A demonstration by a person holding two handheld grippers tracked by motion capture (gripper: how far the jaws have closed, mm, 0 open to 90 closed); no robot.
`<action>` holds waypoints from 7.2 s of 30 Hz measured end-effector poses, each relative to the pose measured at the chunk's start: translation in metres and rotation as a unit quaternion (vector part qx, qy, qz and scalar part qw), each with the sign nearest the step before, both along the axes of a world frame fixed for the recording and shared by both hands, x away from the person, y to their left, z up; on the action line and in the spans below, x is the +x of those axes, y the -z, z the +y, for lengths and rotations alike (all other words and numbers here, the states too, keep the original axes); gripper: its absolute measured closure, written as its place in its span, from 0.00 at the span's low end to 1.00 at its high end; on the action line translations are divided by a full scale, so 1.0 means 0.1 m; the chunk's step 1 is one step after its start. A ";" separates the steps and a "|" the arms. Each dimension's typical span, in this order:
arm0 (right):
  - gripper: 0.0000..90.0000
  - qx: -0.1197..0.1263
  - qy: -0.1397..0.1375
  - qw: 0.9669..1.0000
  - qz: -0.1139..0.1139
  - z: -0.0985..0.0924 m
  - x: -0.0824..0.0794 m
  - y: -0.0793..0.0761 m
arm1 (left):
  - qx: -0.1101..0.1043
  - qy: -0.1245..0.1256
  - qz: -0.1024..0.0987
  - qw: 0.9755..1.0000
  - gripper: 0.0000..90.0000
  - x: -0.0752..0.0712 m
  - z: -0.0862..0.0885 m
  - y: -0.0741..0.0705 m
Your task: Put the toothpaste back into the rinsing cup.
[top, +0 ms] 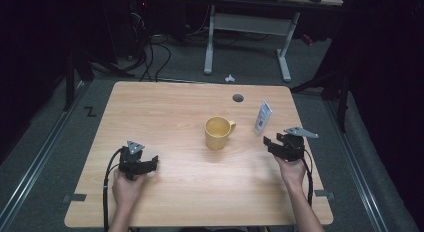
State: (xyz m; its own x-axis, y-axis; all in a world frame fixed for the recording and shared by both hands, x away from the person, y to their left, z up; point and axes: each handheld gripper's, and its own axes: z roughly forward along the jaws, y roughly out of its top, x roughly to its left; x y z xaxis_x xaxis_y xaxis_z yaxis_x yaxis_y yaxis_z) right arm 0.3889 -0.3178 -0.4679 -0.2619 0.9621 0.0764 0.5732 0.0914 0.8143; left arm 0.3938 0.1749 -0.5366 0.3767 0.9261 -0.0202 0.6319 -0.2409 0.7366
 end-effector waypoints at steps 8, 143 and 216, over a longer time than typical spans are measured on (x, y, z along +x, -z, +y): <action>0.46 0.004 0.002 1.000 -0.007 0.00 0.07 -0.03 | 0.001 0.001 0.001 1.000 0.24 0.00 0.00 0.00; 0.79 -0.010 -0.137 0.989 -0.059 0.44 0.38 -0.82 | 0.002 0.002 0.001 1.000 0.24 0.00 0.00 0.00; 0.80 0.007 -0.243 0.967 -0.077 1.26 0.57 -1.11 | 0.002 0.001 0.001 1.000 0.24 0.00 0.00 0.00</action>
State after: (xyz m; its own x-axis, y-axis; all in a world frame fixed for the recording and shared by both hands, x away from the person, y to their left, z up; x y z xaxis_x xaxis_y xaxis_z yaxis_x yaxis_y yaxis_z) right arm 0.4463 -0.1919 -0.3566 -0.6922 0.7216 0.0136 0.3376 0.3071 0.8898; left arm 0.3936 0.1745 -0.5365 0.3794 0.9251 -0.0170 0.6325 -0.2459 0.7345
